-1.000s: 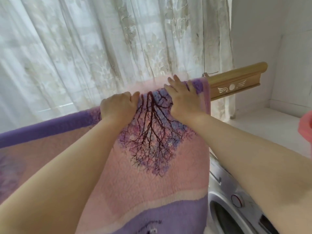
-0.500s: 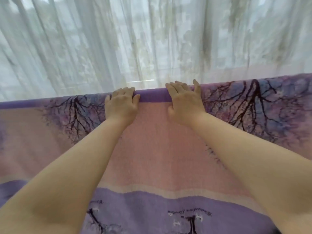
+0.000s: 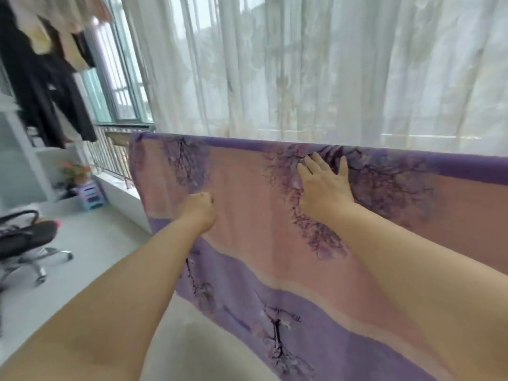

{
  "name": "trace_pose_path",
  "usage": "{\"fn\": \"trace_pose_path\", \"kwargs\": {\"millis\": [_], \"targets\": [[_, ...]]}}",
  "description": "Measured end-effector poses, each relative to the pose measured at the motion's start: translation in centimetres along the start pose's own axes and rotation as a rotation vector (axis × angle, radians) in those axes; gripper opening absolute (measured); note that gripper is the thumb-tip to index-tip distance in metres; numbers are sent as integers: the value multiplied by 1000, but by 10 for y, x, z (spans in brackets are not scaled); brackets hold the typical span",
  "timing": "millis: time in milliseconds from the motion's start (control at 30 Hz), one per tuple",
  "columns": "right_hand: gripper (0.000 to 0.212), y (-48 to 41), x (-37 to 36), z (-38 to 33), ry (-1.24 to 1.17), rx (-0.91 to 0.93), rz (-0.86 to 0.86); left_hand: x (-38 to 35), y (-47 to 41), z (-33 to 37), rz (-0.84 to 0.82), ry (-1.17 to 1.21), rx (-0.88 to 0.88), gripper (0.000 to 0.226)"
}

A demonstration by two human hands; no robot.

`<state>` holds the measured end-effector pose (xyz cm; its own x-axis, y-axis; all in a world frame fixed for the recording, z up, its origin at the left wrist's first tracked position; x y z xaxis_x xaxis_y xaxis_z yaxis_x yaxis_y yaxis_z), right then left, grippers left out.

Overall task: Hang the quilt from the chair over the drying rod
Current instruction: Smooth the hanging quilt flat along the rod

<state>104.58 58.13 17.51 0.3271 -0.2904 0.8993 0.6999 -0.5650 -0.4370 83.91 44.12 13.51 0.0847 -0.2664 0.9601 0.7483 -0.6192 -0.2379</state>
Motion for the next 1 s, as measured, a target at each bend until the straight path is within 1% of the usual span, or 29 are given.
{"fn": "trace_pose_path", "kwargs": {"millis": [33, 167, 333, 433, 667, 833, 900, 1000], "targets": [[70, -17, -13, -31, -22, 30, -12, 0, -7, -35, -14, 1, 34, 35], [72, -62, -46, -116, -93, 98, -51, 2, -23, -126, -18, 13, 129, 35], [69, -114, -77, -211, -165, 209, -78, 2, -51, -211, 7, 18, 200, 33], [67, -144, -93, -250, -176, 261, -73, -3, -70, -245, 19, 24, 234, 36], [66, -230, -124, -304, -161, 305, -74, -28, -145, -295, 32, 23, 272, 38], [67, -322, -153, -335, -195, 310, -40, -32, -237, -311, 17, 36, 249, 36], [65, -358, -160, -346, -195, 315, -48, -28, -274, -313, 2, 65, 231, 35], [63, -409, -160, -361, -178, 309, -11, -19, -321, -316, 21, 100, 195, 35]]}}
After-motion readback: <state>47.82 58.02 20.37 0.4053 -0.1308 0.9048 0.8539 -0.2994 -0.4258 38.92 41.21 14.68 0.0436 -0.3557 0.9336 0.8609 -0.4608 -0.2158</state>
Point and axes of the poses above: each hand's wrist, its own y-axis away from the middle knuckle, its own x-axis out of the back of the hand, z = x × y, the point moved 7 cm from there along -y, towards the middle knuckle, and after that the axes turned 7 degrees about -y, right-handed, at the moved point
